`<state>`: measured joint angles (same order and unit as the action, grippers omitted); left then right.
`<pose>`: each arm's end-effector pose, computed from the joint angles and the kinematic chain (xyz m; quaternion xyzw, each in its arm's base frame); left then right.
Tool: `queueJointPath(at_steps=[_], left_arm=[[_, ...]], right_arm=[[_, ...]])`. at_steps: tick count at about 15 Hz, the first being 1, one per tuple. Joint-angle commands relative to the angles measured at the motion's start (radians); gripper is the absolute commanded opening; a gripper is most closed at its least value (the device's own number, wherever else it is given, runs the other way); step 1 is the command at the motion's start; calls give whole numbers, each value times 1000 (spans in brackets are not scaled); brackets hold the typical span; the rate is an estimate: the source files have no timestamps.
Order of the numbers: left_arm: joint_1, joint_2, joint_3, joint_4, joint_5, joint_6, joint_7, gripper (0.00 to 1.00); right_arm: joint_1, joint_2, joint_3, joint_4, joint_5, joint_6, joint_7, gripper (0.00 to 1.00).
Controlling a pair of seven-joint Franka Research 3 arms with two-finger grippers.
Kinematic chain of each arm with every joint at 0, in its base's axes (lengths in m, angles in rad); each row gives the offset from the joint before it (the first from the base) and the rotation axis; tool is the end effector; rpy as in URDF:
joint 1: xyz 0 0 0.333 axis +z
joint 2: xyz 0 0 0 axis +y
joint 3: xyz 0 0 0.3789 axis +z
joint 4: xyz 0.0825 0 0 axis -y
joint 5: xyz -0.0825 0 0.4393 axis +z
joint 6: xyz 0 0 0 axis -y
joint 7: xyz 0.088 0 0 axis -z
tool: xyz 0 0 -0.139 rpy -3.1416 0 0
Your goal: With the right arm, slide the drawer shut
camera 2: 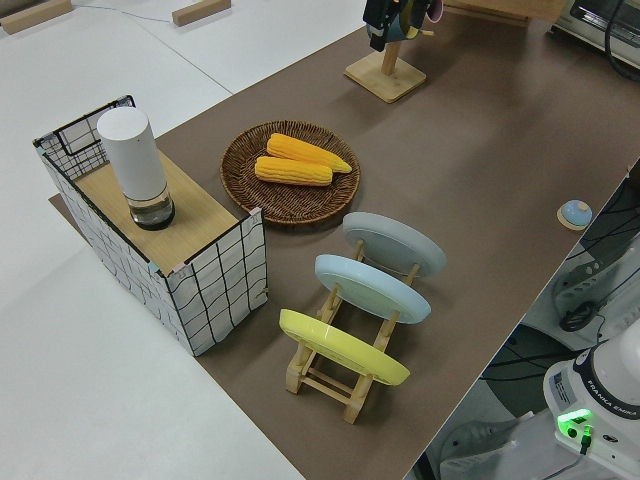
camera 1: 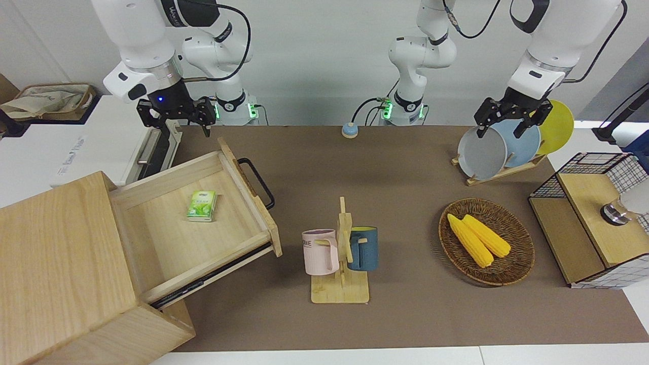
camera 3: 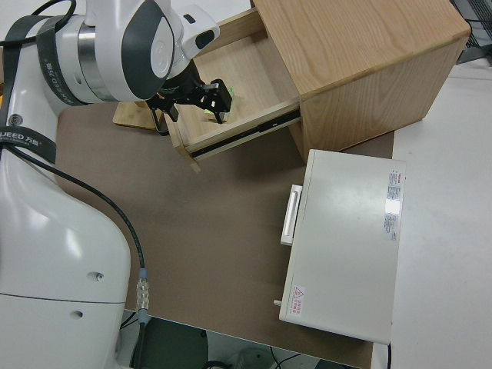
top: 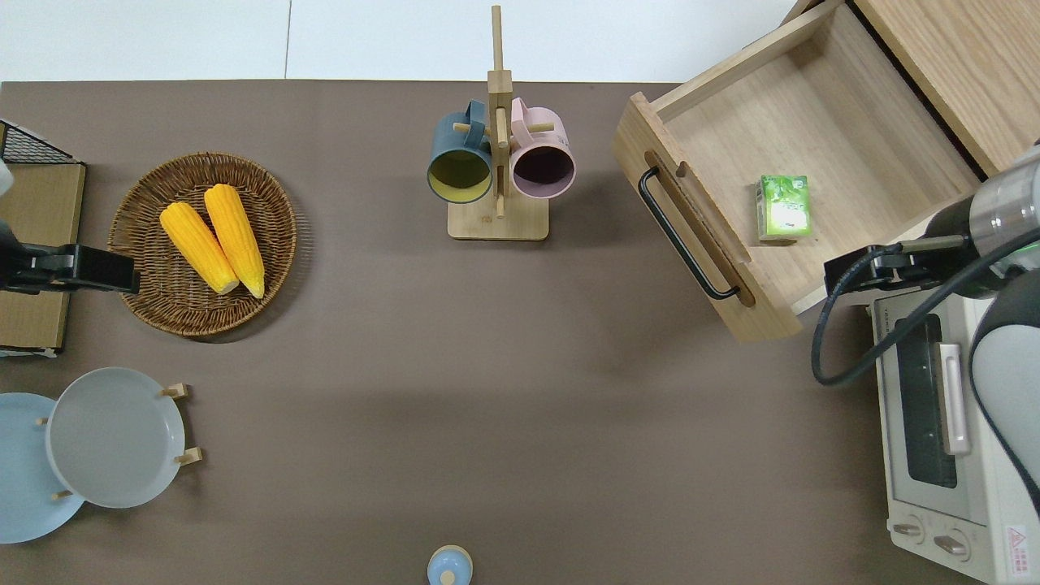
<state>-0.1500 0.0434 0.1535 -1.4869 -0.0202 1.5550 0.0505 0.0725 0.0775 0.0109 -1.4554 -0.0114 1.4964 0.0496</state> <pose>0.6257 -0.0030 0.6717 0.9996 -0.0239 0.0128 0.0064 0.6283 0.0506 0.6614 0.9997 0.0166 -0.0179 0.0065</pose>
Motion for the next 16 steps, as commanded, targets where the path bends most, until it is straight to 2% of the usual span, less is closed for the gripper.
queueJointPath(at_steps=[1, 9, 11, 12, 14, 16], left_arm=[[-17, 13, 17, 20, 11, 0, 8, 995], [-17, 13, 17, 20, 12, 0, 8, 998], [-17, 13, 17, 20, 12, 0, 8, 998], [-17, 13, 17, 20, 11, 0, 8, 998], [-17, 13, 17, 20, 11, 0, 8, 998], [-17, 13, 17, 20, 12, 0, 8, 998]], right_arm=[[-10, 5, 6, 7, -5, -5, -25, 985], [-25, 11, 4, 7, 2, -4, -111, 965], [-20, 18, 4, 27, -2, -5, -111, 829], [-19, 19, 4, 29, -2, -5, -111, 719], [-16, 19, 4, 29, -4, -7, -109, 476], [-13, 19, 4, 29, -2, -10, -109, 190]])
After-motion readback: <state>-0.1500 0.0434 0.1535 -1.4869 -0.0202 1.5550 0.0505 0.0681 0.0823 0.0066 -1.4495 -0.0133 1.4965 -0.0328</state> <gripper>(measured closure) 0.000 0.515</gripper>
